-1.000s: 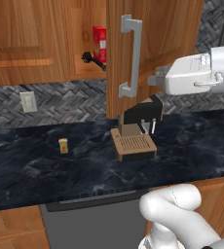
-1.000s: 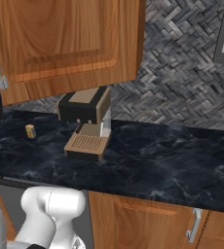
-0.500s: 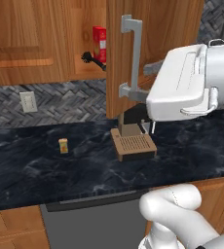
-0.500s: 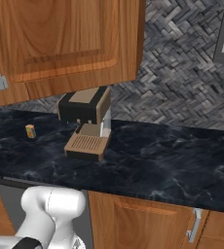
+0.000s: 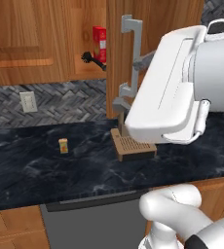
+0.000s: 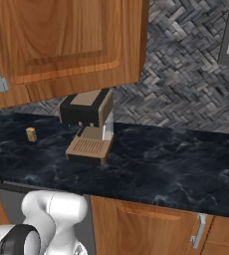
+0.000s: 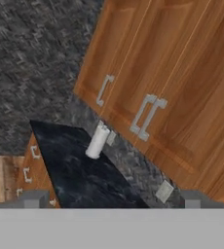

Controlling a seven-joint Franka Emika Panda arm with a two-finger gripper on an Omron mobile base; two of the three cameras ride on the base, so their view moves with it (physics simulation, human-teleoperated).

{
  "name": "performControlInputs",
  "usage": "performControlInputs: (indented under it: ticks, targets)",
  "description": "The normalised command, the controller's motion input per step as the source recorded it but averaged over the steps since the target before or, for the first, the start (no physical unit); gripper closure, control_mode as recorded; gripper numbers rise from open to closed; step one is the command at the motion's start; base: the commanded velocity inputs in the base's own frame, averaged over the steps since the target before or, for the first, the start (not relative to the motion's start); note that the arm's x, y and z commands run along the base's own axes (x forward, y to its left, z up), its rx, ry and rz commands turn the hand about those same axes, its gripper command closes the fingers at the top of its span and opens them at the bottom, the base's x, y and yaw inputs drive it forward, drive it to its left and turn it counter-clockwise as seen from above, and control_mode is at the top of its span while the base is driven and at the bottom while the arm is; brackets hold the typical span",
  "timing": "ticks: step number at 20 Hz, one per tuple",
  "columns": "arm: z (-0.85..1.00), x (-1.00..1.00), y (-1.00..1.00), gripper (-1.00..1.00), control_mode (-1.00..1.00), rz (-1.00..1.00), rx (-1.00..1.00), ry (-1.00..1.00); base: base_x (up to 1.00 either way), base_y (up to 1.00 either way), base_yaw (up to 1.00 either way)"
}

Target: Pick the bar soap and dish brush from the cabinet and place them on the counter.

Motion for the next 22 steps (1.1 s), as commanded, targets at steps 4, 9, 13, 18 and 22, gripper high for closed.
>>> performControlInputs:
  ticks: [4, 9, 13, 18, 22]
  targets:
    - [0.07, -0.17, 0.05, -1.00, -1.00, -0.07, -0.23, -0.09, 0.00, 0.00, 0.00]
    - [0.01, -0.04, 0.00, -1.00, -1.00, -0.06, -0.17, -0.03, 0.00, 0.00, 0.00]
    - [0.00, 0.00, 0.00, -1.00, -1.00, -0.04, -0.17, -0.05, 0.00, 0.00, 0.00]
    - [-0.05, 0.00, 0.00, -1.00, -1.00, -0.02, -0.22, -0.12, 0.00, 0.00, 0.00]
    - [-0.17, 0.00, 0.00, -1.00, -1.00, -0.02, -0.28, -0.17, 0.00, 0.00, 0.00]
